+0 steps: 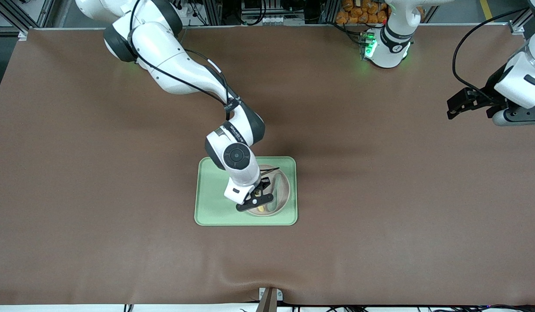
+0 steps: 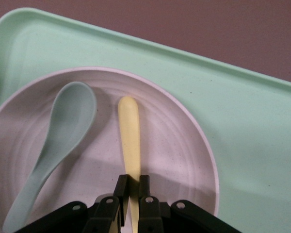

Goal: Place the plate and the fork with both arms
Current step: 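Lower the right gripper and grasp the yellow fork handle, then lift the fork and set it on the tray beside the plate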

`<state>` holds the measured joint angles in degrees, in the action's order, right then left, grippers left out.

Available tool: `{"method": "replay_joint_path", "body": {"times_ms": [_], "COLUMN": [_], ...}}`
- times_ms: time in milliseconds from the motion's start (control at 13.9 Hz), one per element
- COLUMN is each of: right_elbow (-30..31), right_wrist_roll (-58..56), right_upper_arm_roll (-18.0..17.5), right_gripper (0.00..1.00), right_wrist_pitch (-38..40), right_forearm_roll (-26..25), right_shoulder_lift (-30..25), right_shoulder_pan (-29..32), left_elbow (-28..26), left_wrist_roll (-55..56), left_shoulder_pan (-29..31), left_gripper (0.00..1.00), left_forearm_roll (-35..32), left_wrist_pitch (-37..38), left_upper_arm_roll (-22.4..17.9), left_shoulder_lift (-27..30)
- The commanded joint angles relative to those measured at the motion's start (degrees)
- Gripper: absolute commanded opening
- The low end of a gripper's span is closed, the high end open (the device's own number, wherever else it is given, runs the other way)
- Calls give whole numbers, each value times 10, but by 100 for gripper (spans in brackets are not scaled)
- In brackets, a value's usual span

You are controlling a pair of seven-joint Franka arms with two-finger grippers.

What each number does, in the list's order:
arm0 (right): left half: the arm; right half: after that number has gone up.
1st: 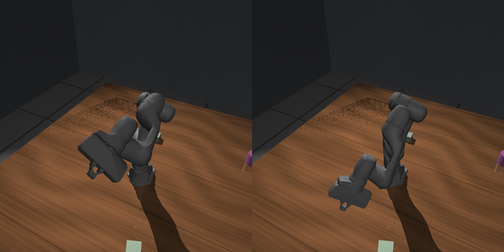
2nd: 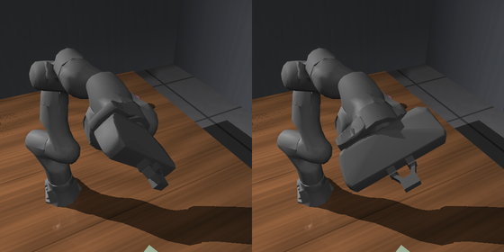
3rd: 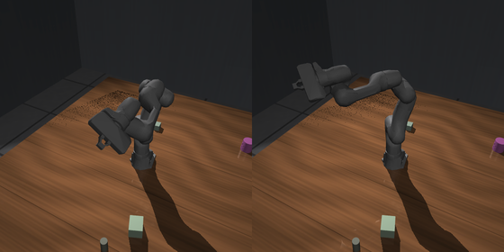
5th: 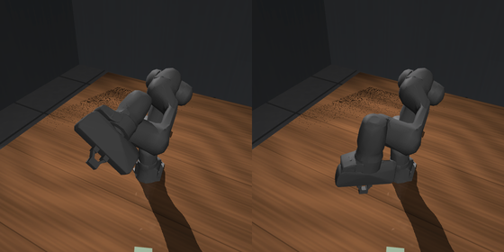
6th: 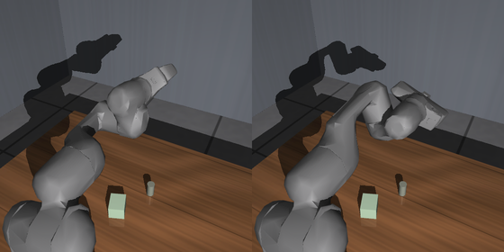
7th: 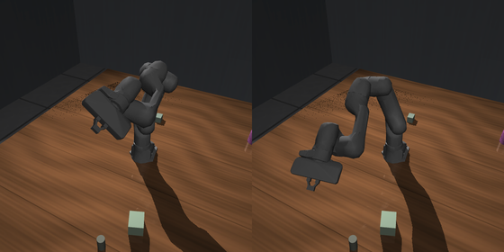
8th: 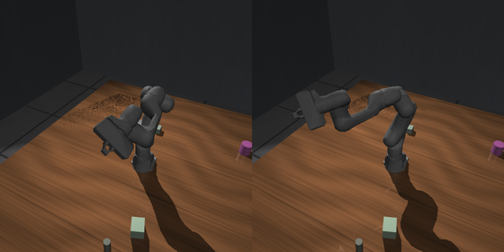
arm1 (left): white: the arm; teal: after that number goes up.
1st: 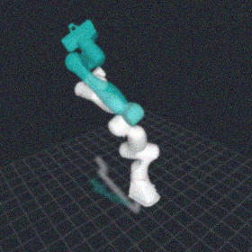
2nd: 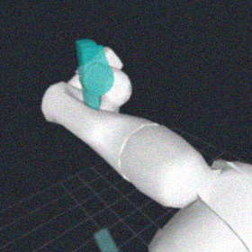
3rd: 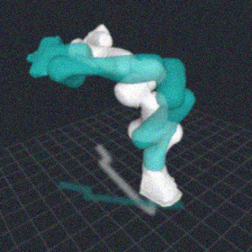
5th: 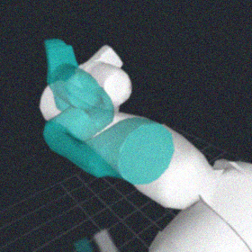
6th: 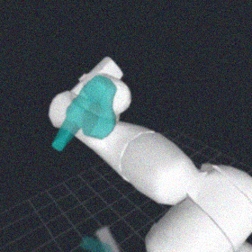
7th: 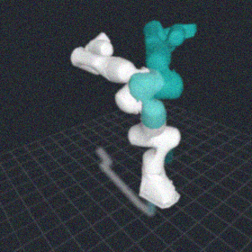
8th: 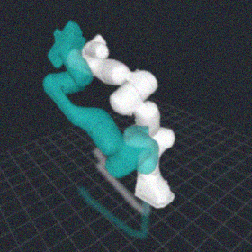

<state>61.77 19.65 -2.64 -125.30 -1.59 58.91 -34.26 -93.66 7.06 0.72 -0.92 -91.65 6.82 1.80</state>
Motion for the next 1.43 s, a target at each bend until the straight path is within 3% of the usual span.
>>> {"method": "replay_joint_path", "body": {"times_ms": [0, 502, 717, 1075, 1362], "right_elbow": [-17, -21, -21, -21, -11], "right_wrist_roll": [14, 28, 33, 28, 5], "right_upper_arm_roll": [4, 1, 0, -4, -40], "right_gripper": [0, 0, 0, 0, 0], "right_wrist_pitch": [7, 23, 31, 73, 94], "right_forearm_roll": [-16, -3, 47, 135, 160], "right_shoulder_lift": [10, -3, -15, -39, -52], "right_shoulder_pan": [-2, 9, 22, 93, 158], "left_elbow": [-6, -7, -7, -7, -7], "left_wrist_roll": [8, 8, 8, 8, 8], "left_shoulder_pan": [4, 4, 4, 4, 3], "left_gripper": [100, 100, 100, 100, 100], "left_forearm_roll": [6, 6, 6, 6, 6], "left_wrist_pitch": [5, 5, 5, 5, 5], "left_upper_arm_roll": [2, 2, 2, 2, 2], "left_shoulder_lift": [9, 8, 8, 6, 6]}}
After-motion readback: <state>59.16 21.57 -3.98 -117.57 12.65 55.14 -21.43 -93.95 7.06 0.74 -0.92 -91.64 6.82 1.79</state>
